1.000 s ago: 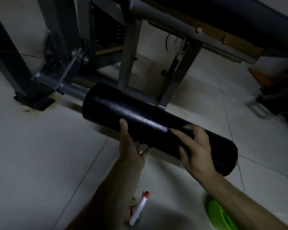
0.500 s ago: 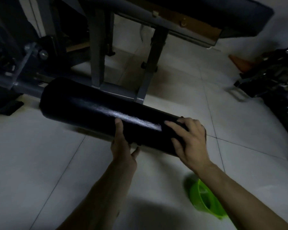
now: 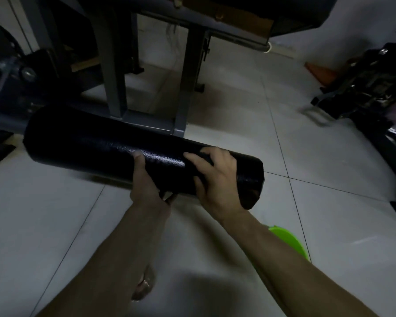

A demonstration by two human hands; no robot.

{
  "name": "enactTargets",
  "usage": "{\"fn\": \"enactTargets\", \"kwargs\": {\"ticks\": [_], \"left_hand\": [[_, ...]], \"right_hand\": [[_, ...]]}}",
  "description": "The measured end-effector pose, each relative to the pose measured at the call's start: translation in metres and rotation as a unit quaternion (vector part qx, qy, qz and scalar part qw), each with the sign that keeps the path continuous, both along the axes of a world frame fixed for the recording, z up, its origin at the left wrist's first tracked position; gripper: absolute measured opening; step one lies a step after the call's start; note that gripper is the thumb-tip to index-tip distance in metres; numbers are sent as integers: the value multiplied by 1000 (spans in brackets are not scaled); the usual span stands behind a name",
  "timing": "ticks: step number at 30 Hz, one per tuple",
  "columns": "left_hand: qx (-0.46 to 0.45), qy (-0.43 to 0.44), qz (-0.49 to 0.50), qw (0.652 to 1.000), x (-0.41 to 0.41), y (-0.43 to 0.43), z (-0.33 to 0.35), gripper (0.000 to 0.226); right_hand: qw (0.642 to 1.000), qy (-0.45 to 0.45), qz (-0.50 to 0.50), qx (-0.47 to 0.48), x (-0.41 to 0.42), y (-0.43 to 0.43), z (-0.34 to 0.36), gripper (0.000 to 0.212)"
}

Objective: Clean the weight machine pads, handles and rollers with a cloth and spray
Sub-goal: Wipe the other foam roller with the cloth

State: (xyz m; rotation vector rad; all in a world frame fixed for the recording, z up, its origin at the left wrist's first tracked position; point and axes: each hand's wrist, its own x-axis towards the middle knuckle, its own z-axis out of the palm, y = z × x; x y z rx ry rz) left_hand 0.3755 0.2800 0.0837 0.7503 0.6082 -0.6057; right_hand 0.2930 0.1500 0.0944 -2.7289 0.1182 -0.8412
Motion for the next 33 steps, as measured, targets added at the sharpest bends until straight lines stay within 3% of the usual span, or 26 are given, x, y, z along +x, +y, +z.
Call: {"fn": "enactTargets", "kwargs": {"ticks": [2, 8, 11, 16, 19, 23, 27, 33], "left_hand": [[-7, 3, -6, 1000, 5, -2, -8, 128], [58, 16, -11, 998, 7, -3, 2, 109], [63, 23, -7, 998, 6, -2, 10, 92], [34, 28, -31, 999, 8, 6, 15, 85], [31, 25, -33, 999, 8, 10, 14, 78], [17, 12, -25, 999, 8, 24, 5, 101], [5, 26, 38, 999, 22, 42, -3, 92], [-62, 22, 5, 998, 27, 48, -9, 106]], "right_hand": [[1000, 9, -2, -13, -11, -10, 1, 55], [996, -30, -75, -49, -105, -72, -17, 52], [996, -50, -63, -28, -101, -70, -18, 49], [997, -30, -37, 54, -70, -49, -18, 51], [997, -41, -69, 0, -75, -53, -16, 54], [992, -28, -109, -58, -88, -58, -12, 59], [993, -1, -90, -74, -91, -59, -14, 58], [996, 10, -48, -80, -27, -21, -4, 60]]}}
